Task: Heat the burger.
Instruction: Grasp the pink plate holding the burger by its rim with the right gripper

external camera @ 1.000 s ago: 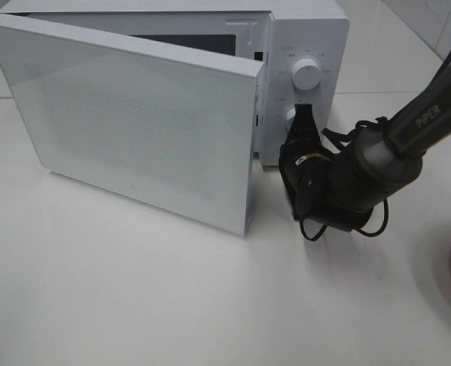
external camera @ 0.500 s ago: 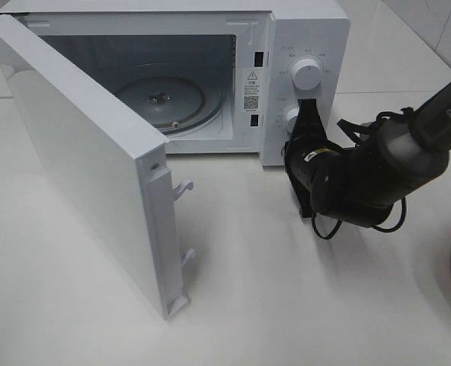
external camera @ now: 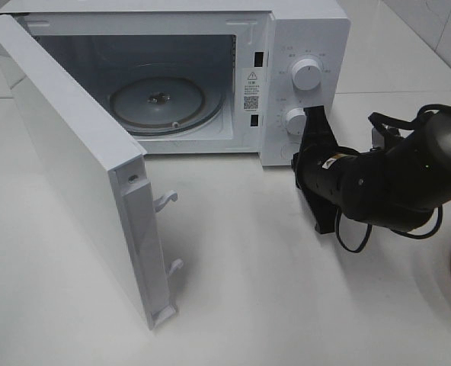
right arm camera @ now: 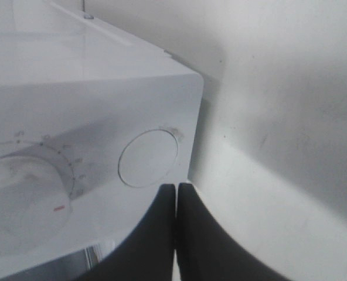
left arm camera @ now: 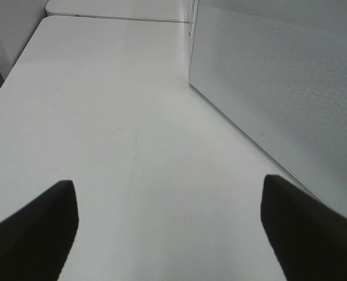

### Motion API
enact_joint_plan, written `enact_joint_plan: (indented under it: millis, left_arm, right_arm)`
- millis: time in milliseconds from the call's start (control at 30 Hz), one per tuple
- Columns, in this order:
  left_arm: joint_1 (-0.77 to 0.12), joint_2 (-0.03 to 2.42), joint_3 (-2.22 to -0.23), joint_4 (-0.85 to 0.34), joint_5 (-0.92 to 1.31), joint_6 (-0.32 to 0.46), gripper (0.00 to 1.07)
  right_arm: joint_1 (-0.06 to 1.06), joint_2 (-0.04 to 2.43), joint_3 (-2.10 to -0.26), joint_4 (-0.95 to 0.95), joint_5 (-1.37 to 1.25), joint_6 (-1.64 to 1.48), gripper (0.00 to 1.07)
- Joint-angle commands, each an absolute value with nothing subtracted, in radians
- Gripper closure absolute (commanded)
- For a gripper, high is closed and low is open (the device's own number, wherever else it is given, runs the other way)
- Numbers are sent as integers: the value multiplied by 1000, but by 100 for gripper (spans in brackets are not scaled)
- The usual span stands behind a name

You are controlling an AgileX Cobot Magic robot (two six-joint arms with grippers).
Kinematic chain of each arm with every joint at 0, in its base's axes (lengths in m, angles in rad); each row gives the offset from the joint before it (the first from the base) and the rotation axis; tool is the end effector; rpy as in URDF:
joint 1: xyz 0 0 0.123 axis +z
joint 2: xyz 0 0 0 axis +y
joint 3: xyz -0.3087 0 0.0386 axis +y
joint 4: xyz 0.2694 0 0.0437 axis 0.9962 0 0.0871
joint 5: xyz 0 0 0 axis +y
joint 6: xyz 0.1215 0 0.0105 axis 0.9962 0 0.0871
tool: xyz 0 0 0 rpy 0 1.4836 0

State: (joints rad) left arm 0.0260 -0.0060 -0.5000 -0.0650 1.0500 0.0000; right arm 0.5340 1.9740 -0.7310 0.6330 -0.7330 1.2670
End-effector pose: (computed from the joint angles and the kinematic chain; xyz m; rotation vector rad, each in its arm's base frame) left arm 0.0150 -0.0065 0.2748 -0.0235 2.0263 -0.0612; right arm 0.3529 0.1526 0.0943 1.4774 1.6374 0.9639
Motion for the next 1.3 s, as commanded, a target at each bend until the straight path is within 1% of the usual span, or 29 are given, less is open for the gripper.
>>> enact_joint_plan:
  millis: [33, 100, 200, 267, 300, 367, 400, 467, 567, 600, 667, 733, 833, 900, 933, 1000, 1067, 1100, 1133, 1167, 1233, 1267, 1300]
  left_arm:
    - [21, -30, -499, -74, 1036, 0, 29]
    - [21, -30, -499, -74, 1036, 0, 29]
    - [21, -30, -499, -74, 1036, 0, 29]
    - [21, -30, -499, -74, 1036, 0, 29]
    - [21, -30, -499, -74, 1036, 0, 29]
    - [21, -30, -499, -74, 1036, 0, 29]
    - [21, -30, -499, -74, 1036, 0, 29]
    - [21, -30, -499, -74, 1036, 0, 29]
    - [21, -30, -499, -74, 1036, 0, 29]
    - [21, -30, -499, -74, 1036, 0, 29]
    - [21, -30, -499, -74, 1036, 0, 29]
    - [21, -30, -499, -74, 1036, 0, 29]
    - [21, -30, -499, -74, 1036, 0, 29]
    - [21, -30, -499, -74, 1036, 0, 29]
    - [21, -30, -499, -74, 1036, 0, 29]
    - [21, -30, -499, -74, 1036, 0, 29]
    - [21, -30, -499, -74, 1036, 0, 29]
    - [21, -30, -499, -74, 1036, 0, 29]
    - [21, -30, -499, -74, 1036, 0, 29]
    - [21, -30, -499, -74, 1036, 0, 29]
    - [21, -30, -499, -74, 1036, 0, 29]
    - [21, -30, -499, -74, 1036, 0, 29]
    - [21, -30, -499, -74, 1036, 0, 29]
  right_arm:
    - [530, 1902, -683, 580, -663, 1221, 107]
    - [530, 1885, -669, 574, -645, 1203, 107]
    - [530, 1834, -636, 574, -584, 1114, 107]
    - [530, 1784, -612, 574, -507, 999, 107]
    - [530, 1784, -612, 574, -507, 999, 107]
    - [529, 1741, -607, 576, -412, 862, 107]
    - [529, 1741, -607, 576, -412, 862, 107]
    - [527, 1688, -608, 577, -290, 667, 107]
    - [527, 1678, -608, 577, -267, 623, 107]
    - [527, 1654, -609, 577, -210, 512, 107]
    - [527, 1647, -609, 577, -180, 465, 107]
    - [520, 1612, -614, 574, -63, 233, 107]
    - [515, 1605, -614, 574, -41, 192, 107]
    - [503, 1578, -616, 565, 50, 54, 107]
    - [503, 1578, -616, 565, 50, 54, 107]
    - [503, 1533, -632, 488, 213, -74, 107]
    - [503, 1524, -636, 466, 246, -85, 106]
    - [503, 1501, -648, 394, 328, -89, 106]
    - [503, 1501, -648, 394, 328, -89, 106]
    - [503, 1478, -664, 308, 417, -89, 106]
    - [503, 1465, -668, 273, 458, -89, 105]
    - [503, 1442, -680, 207, 540, -88, 105]
    - [503, 1442, -680, 207, 540, -88, 105]
